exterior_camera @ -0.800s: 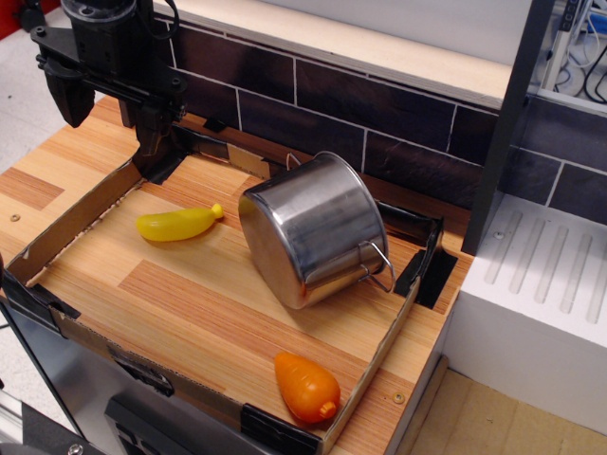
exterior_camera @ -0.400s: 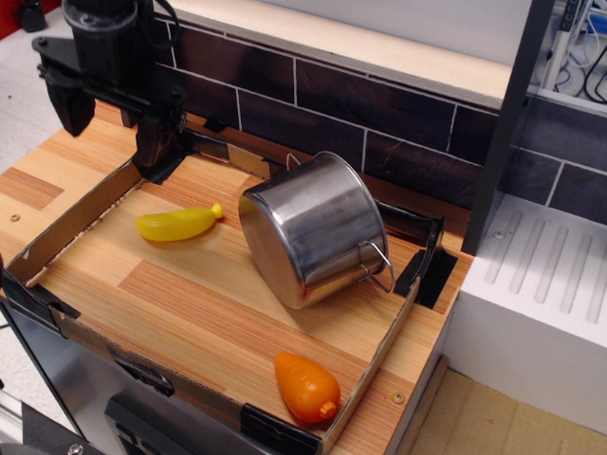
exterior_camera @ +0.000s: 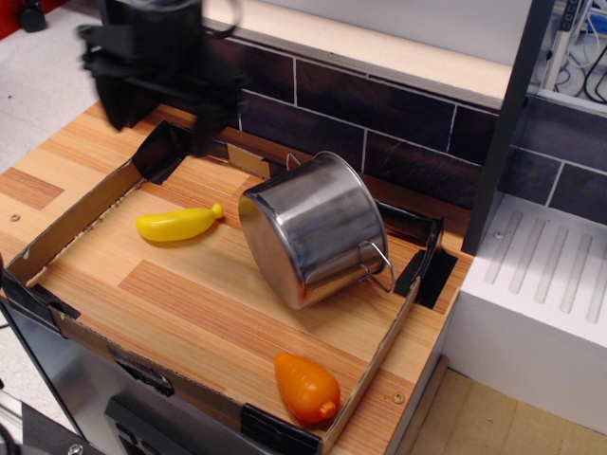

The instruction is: Upright metal pot

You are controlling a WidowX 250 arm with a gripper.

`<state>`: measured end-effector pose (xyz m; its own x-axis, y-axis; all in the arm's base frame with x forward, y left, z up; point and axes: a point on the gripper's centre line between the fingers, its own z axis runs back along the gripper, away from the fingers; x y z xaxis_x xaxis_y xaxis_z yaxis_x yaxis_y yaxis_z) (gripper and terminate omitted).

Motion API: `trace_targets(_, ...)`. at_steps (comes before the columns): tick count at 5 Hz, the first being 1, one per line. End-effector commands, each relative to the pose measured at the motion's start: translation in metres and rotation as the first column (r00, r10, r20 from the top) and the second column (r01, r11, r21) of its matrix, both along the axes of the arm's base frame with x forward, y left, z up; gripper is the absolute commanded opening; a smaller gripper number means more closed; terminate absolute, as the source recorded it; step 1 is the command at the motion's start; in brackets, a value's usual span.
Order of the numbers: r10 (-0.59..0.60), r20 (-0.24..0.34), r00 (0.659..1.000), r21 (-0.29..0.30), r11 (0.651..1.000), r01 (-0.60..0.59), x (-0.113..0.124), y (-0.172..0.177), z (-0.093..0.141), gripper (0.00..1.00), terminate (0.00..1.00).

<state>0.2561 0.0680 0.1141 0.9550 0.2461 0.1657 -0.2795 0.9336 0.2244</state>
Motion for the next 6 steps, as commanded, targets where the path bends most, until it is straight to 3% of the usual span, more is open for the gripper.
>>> trace_targets(1,0.043,0.124,0.991,0.113,0.992,-0.058,0.022,-0.075,0.025,1.00,0.00)
trace_targets(2,0.054,0.149,0.987,0.179,0.981,-0.080,0.030,-0.107,0.016,1.00,0.00)
trace_targets(4,0.016,0.123,0.992,0.355,0.933,-0.059,0.039,-0.130,-0.012,1.00,0.00)
trace_targets(6,0.058,0.028,0.998,0.493,0.868,-0.064,0.049,-0.126,-0.033,1.00,0.00)
